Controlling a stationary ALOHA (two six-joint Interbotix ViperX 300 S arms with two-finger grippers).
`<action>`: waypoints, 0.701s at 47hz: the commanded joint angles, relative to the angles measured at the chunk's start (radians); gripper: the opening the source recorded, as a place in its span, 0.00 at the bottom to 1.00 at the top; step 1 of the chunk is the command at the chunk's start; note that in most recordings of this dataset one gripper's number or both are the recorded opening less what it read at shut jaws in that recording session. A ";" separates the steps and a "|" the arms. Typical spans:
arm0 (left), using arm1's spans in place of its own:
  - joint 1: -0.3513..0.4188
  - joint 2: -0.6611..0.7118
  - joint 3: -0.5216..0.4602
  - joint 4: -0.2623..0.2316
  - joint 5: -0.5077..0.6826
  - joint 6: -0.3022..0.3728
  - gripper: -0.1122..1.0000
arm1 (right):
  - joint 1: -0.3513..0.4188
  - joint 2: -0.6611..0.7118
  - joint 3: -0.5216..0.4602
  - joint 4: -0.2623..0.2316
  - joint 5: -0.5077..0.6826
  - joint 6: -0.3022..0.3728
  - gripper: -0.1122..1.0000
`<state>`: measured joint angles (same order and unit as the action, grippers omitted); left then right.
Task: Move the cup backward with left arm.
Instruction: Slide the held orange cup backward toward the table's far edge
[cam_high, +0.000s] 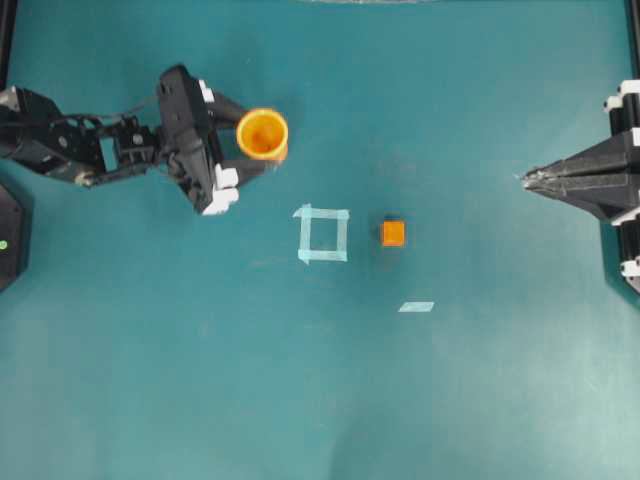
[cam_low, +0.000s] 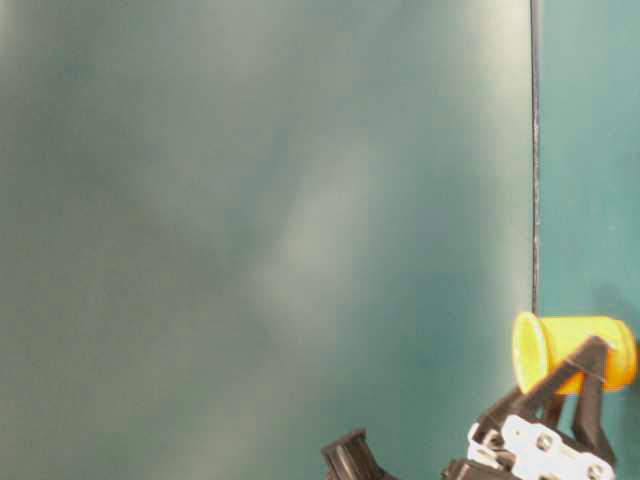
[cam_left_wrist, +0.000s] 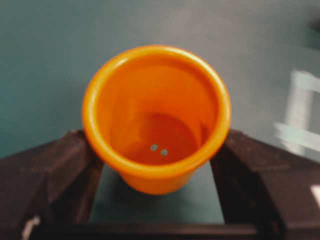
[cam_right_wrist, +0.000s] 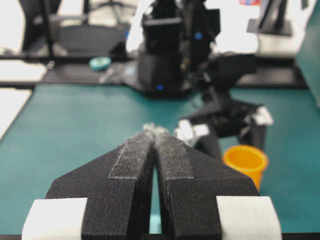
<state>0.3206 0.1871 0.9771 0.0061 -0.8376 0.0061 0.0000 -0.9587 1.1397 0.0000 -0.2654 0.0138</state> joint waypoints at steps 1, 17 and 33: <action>0.040 -0.031 -0.026 0.003 -0.006 0.002 0.68 | 0.002 0.005 -0.034 0.002 -0.003 0.000 0.10; 0.170 -0.014 -0.106 0.003 0.146 0.000 0.68 | 0.002 0.006 -0.035 0.002 -0.003 0.000 0.10; 0.265 -0.003 -0.158 0.005 0.169 0.002 0.68 | 0.002 0.008 -0.035 0.002 -0.005 0.000 0.10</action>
<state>0.5691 0.1963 0.8422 0.0077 -0.6703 0.0061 0.0000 -0.9572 1.1397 0.0000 -0.2654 0.0138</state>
